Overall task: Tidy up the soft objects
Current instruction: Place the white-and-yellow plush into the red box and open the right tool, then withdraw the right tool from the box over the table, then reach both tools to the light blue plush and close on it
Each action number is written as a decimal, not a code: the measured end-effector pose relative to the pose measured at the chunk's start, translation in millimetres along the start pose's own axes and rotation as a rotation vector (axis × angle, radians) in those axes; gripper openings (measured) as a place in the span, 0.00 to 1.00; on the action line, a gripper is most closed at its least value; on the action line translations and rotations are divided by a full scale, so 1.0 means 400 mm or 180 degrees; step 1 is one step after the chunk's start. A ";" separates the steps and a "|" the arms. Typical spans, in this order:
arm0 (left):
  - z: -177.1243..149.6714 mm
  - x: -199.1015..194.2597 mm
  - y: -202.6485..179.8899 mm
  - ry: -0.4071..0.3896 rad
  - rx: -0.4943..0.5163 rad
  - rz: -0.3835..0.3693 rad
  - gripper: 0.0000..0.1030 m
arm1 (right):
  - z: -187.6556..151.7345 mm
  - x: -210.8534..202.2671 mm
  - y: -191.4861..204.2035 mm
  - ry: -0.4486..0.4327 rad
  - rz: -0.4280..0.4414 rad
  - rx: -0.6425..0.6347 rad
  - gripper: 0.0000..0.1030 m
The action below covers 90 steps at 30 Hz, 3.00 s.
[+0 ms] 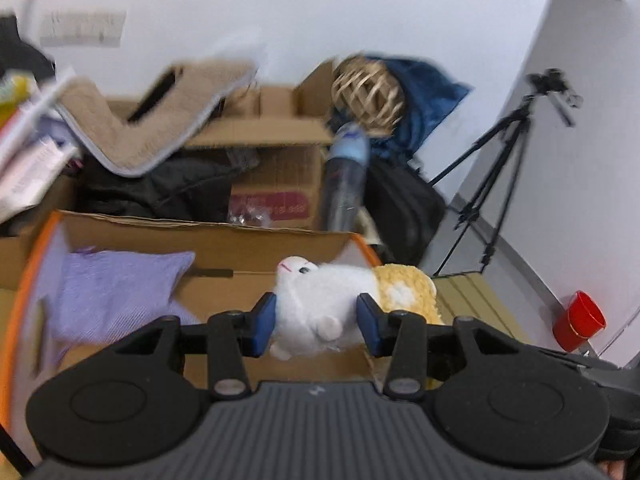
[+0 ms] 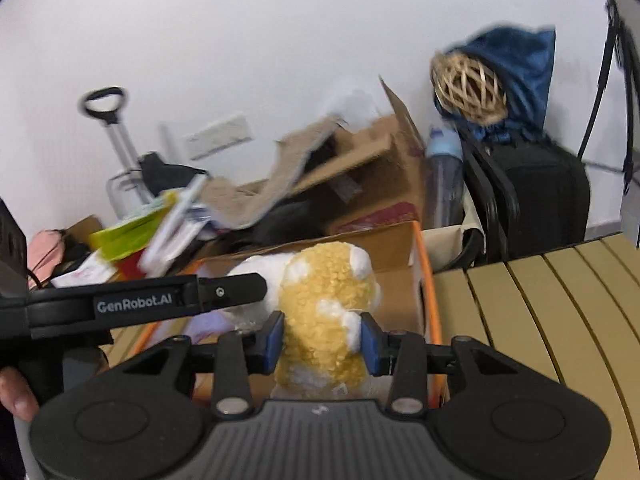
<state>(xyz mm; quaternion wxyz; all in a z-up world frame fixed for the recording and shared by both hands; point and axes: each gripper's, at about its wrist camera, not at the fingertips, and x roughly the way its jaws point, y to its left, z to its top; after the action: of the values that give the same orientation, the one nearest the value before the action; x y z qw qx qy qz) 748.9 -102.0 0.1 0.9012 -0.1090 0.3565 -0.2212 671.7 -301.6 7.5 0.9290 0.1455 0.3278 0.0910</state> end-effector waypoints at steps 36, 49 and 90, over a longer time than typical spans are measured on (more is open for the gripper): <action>-0.344 -0.832 -0.129 -0.1092 0.1019 0.1113 0.73 | -0.113 -0.592 0.260 -0.0650 -0.0266 -0.0875 0.83; -0.911 -1.172 -0.229 -0.1356 0.0775 0.1286 0.87 | -0.709 -0.936 0.387 -0.0684 0.0039 -0.0649 0.86; -0.750 -0.813 -0.108 -0.0710 0.0273 0.1246 0.88 | -0.653 -0.653 0.244 -0.0188 -0.0184 -0.0326 0.87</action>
<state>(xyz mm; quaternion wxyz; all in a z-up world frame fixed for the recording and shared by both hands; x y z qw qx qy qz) 317.1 3.4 -7.9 0.9645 -0.0232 0.2593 -0.0437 297.6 -223.9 -2.0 0.9468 0.0908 0.2992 0.0766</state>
